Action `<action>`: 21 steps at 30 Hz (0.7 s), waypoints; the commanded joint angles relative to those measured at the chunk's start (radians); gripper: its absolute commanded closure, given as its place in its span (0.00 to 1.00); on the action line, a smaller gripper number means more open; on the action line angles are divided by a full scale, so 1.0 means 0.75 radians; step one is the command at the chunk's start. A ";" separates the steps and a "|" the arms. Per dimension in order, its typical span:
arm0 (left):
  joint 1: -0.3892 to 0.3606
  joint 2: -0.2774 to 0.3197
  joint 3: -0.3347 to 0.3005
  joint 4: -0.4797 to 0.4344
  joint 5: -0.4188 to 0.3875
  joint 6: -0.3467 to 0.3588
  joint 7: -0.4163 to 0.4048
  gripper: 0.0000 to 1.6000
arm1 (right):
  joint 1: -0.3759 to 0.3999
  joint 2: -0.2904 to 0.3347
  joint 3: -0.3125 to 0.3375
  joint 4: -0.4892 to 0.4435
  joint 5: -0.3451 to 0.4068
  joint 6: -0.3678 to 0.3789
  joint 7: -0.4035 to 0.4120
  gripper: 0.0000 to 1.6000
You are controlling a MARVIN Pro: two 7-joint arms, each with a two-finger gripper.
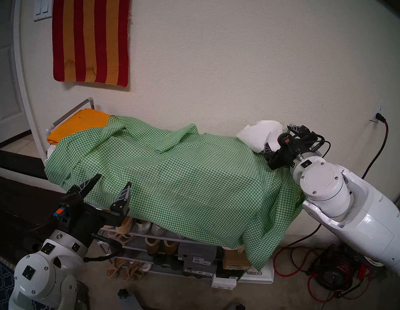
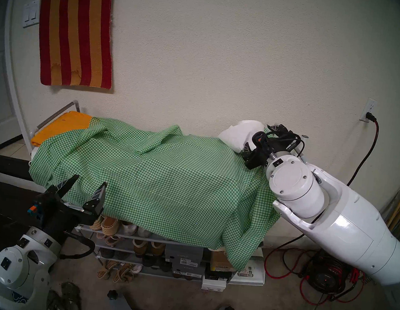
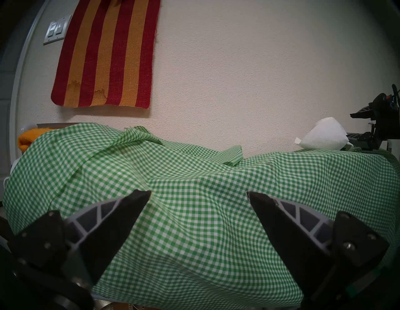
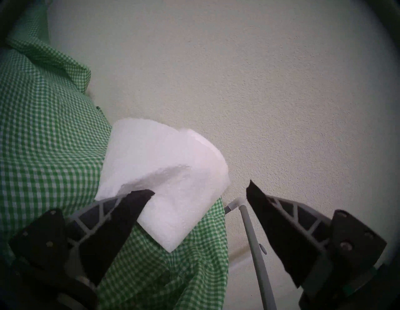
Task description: Lift the object off the cloth, cover the shoe rack with the cloth, put the object back
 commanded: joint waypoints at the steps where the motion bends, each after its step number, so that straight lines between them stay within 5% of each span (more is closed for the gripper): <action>1: -0.001 -0.001 -0.002 0.000 0.000 0.000 0.003 0.00 | -0.066 -0.063 0.036 -0.010 0.056 -0.118 -0.102 0.00; 21: -0.001 -0.002 -0.002 0.000 0.000 0.000 0.001 0.00 | -0.282 -0.202 0.070 -0.076 0.203 -0.483 -0.382 0.00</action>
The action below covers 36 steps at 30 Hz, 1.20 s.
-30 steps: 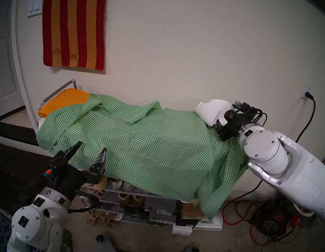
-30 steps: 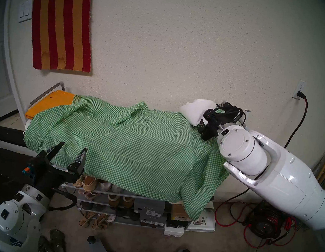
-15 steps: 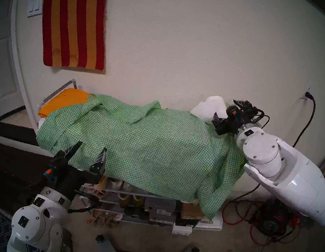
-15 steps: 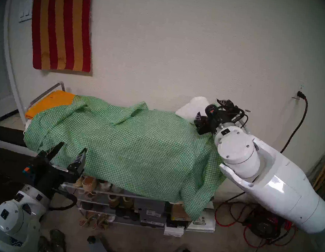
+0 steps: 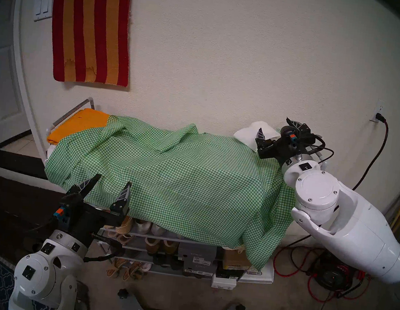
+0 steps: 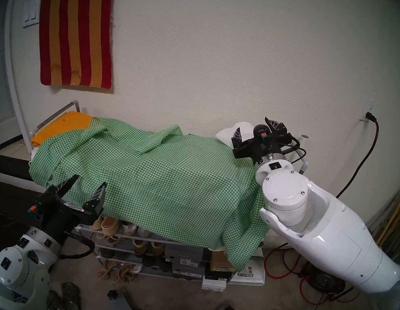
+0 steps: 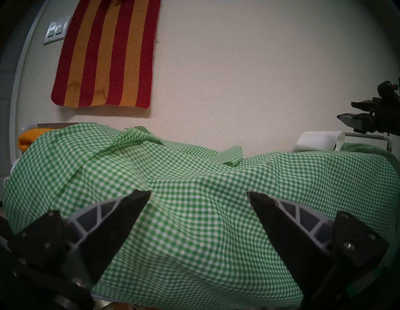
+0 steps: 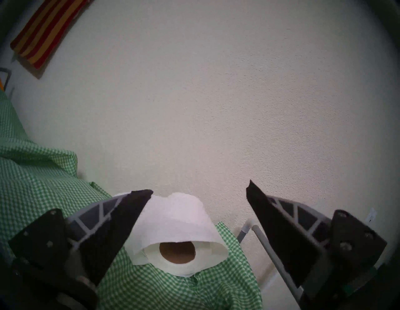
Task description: Lift the object off the cloth, cover the shoe rack with the cloth, put the object back
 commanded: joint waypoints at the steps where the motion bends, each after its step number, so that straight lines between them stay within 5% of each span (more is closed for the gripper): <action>1: -0.001 -0.001 -0.002 0.000 0.000 0.000 0.002 0.00 | -0.127 -0.061 -0.024 -0.025 0.048 -0.115 -0.084 0.00; 15: -0.001 -0.001 -0.002 0.000 0.000 0.000 0.001 0.00 | -0.301 -0.121 -0.085 -0.046 0.127 -0.335 -0.209 0.00; 36: -0.001 -0.003 -0.003 0.000 0.000 0.000 0.001 0.00 | -0.509 -0.244 -0.001 -0.153 0.240 -0.879 -0.469 0.00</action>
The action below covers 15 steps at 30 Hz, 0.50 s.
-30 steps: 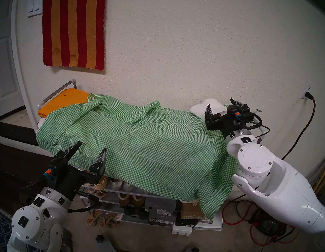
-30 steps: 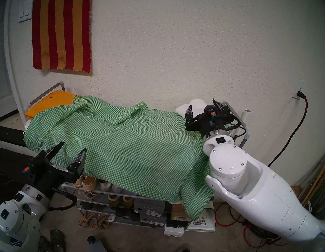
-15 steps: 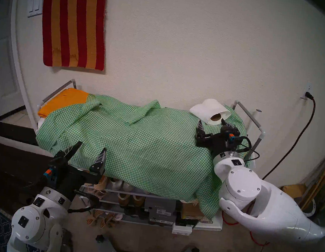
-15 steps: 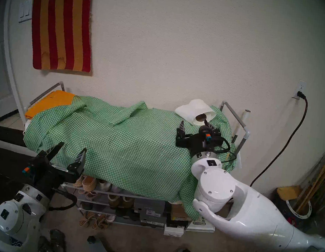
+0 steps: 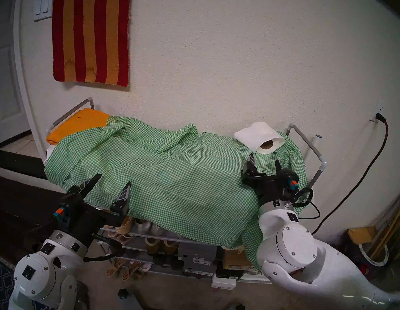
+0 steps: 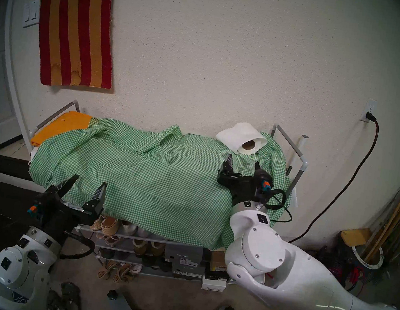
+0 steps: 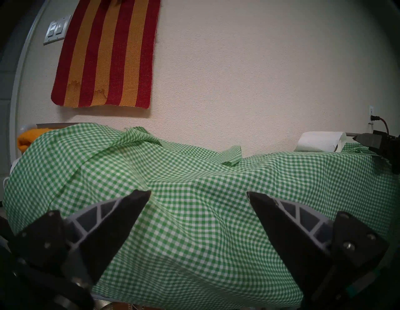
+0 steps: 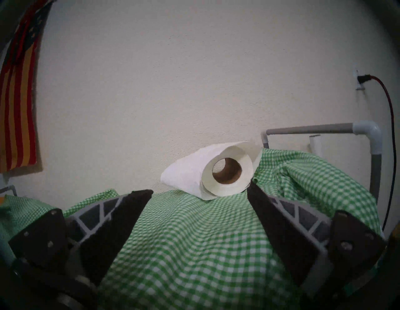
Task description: Lift the object off the cloth, cover the shoe rack with the cloth, put the object back
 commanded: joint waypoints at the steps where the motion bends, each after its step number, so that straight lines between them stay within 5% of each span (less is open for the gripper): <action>1: -0.001 -0.001 -0.002 0.000 0.000 0.000 0.003 0.00 | -0.083 -0.058 0.031 -0.045 0.023 -0.140 -0.060 0.00; 15: -0.002 -0.003 -0.003 0.000 0.000 0.000 0.004 0.00 | -0.174 -0.171 0.185 -0.172 0.004 -0.477 -0.184 0.00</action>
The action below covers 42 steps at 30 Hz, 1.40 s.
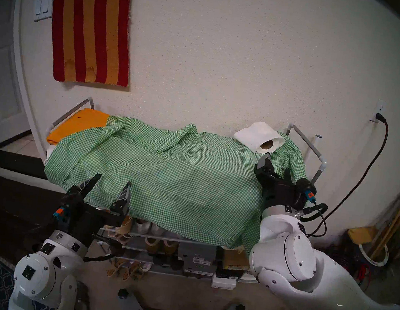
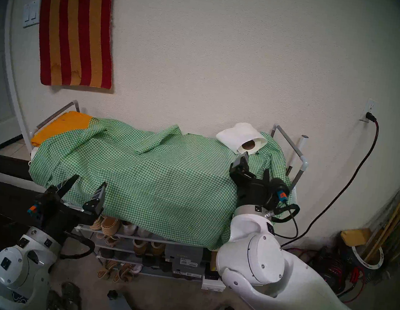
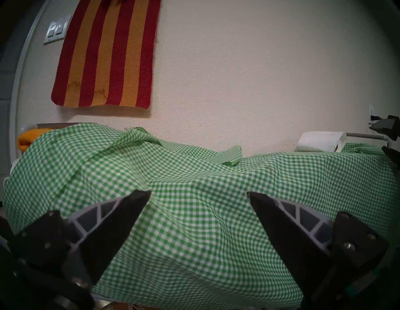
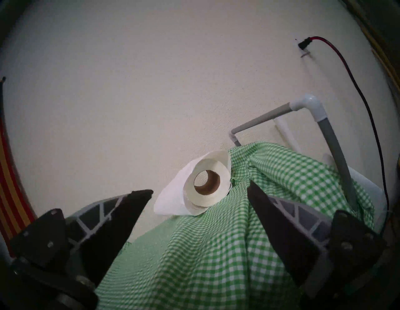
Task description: Lift the object off the cloth, cover the shoe rack with the cloth, put the object back
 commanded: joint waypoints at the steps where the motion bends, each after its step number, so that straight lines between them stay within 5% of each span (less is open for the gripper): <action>1: -0.002 -0.002 -0.003 0.000 0.000 0.000 0.004 0.00 | -0.055 -0.082 0.087 -0.088 -0.039 -0.154 -0.051 0.00; 11: -0.003 -0.004 -0.003 0.000 0.001 0.000 0.007 0.00 | -0.141 -0.183 0.210 -0.153 -0.189 -0.392 -0.085 0.00; 21: -0.004 -0.006 -0.002 0.000 0.003 0.001 0.016 0.00 | -0.287 -0.358 0.308 -0.102 -0.368 -0.616 0.163 0.00; 31: -0.004 -0.006 0.002 -0.001 0.006 0.002 0.028 0.00 | -0.311 -0.517 0.344 -0.013 -0.700 -0.616 0.275 0.00; 39: -0.004 -0.004 0.005 -0.002 0.009 0.002 0.035 0.00 | -0.245 -0.617 0.323 0.011 -0.949 -0.616 0.196 0.00; 42: -0.004 -0.004 0.006 -0.002 0.010 0.003 0.037 0.00 | -0.234 -0.673 0.327 0.021 -1.005 -0.546 0.170 0.00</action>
